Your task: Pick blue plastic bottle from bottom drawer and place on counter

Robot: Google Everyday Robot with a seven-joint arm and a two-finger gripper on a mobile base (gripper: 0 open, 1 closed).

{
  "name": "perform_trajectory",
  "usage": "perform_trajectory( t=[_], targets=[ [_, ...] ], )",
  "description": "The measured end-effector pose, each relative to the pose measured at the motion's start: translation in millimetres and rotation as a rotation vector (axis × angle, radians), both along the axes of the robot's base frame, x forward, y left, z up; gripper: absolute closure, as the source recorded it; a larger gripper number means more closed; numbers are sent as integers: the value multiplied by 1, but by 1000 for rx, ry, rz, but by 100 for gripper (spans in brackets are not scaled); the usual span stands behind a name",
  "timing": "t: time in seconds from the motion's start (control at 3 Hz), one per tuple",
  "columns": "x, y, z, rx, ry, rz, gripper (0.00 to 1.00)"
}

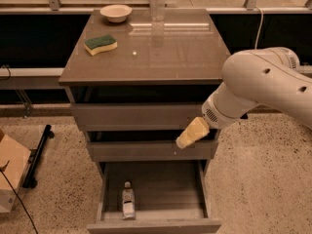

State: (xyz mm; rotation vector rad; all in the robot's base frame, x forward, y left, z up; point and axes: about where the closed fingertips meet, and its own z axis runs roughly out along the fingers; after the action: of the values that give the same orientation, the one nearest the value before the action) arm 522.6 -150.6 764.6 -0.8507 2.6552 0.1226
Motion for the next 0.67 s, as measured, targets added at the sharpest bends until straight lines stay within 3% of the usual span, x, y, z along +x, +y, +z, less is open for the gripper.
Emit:
perform_trajectory(
  t=[0.67],
  targets=[
    [4, 4, -17, 33, 6, -37, 0]
  ],
)
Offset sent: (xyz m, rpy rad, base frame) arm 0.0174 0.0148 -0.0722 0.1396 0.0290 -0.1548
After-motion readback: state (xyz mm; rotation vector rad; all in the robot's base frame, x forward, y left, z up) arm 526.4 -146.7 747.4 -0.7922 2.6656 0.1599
